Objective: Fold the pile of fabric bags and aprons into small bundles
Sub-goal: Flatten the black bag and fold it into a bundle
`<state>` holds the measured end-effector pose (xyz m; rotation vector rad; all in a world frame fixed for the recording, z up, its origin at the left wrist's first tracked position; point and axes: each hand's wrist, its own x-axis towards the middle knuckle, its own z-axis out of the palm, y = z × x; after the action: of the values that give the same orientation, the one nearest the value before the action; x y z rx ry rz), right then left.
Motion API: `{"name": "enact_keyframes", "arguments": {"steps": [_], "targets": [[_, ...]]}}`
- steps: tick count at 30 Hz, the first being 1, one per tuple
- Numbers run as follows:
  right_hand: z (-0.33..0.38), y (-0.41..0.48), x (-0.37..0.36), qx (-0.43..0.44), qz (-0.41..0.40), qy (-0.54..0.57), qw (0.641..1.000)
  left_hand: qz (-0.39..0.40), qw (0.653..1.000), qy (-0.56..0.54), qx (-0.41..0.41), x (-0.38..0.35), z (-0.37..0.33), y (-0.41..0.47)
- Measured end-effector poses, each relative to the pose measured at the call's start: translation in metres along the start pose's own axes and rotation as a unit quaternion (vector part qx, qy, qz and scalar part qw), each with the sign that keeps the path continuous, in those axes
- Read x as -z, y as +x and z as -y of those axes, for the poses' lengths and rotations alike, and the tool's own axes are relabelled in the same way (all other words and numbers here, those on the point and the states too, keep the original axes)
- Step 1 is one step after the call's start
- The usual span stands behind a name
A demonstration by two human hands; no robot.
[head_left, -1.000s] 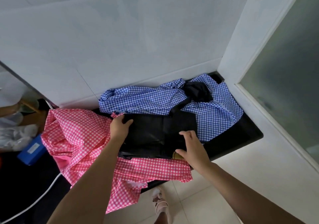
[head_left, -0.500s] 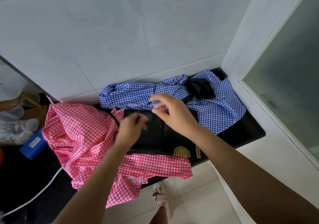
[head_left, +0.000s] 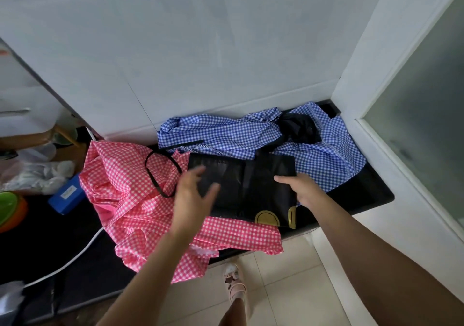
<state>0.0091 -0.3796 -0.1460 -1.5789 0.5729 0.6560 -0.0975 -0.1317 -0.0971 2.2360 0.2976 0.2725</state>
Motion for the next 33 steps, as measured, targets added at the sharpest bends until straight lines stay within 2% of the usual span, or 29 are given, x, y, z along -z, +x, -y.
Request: {"name": "enact_keyframes", "arguments": {"steps": [3,5,8,10,12,15,18,21,23,25,27,28,31,33], "targets": [[0.006,-0.009,-0.004,-0.026,0.011,0.077,0.997,0.180,0.978,0.078,-0.076,-0.043,-0.013,-0.032],[0.007,-0.020,-0.001,-0.021,-0.006,0.128,0.992,0.248,0.952,0.141,-0.111,-0.070,-0.021,-0.043],[-0.009,-0.039,0.015,-0.018,-0.057,0.219,0.974,0.254,0.919,0.237,-0.185,-0.100,-0.030,-0.052],[-0.027,-0.054,0.030,-0.021,-0.066,0.276,0.959,0.236,0.913,0.261,-0.207,-0.112,-0.033,-0.056],[-0.048,-0.069,0.043,-0.019,-0.045,0.324,0.945,0.246,0.907,0.265,-0.215,-0.120,-0.032,-0.059],[-0.075,-0.087,0.062,-0.001,-0.003,0.341,0.940,0.312,0.886,0.284,-0.193,-0.128,-0.025,-0.065],[-0.092,-0.102,0.080,0.009,0.033,0.269,0.963,0.360,0.878,0.261,-0.178,-0.125,-0.011,-0.075],[-0.097,-0.107,0.102,0.087,0.041,0.060,0.994,0.360,0.901,0.174,-0.167,-0.116,0.001,-0.078],[-0.093,-0.108,0.117,0.160,0.058,-0.076,0.982,0.361,0.921,0.076,-0.129,-0.111,0.005,-0.077],[-0.088,-0.104,0.131,0.230,0.061,-0.178,0.955,0.359,0.932,-0.012,-0.055,-0.105,0.004,-0.074],[-0.078,-0.093,0.136,0.292,0.032,-0.274,0.916,0.354,0.935,-0.014,0.033,-0.103,0.002,-0.070],[-0.072,-0.086,0.134,0.308,0.031,-0.285,0.907,0.349,0.934,-0.011,0.071,-0.103,0.001,-0.068],[-0.045,-0.066,0.118,0.269,0.053,-0.233,0.933,0.337,0.925,-0.079,0.157,-0.106,0.005,-0.059],[-0.028,-0.050,0.106,0.247,0.047,-0.242,0.937,0.344,0.912,-0.123,0.186,-0.104,0.004,-0.053]]}}
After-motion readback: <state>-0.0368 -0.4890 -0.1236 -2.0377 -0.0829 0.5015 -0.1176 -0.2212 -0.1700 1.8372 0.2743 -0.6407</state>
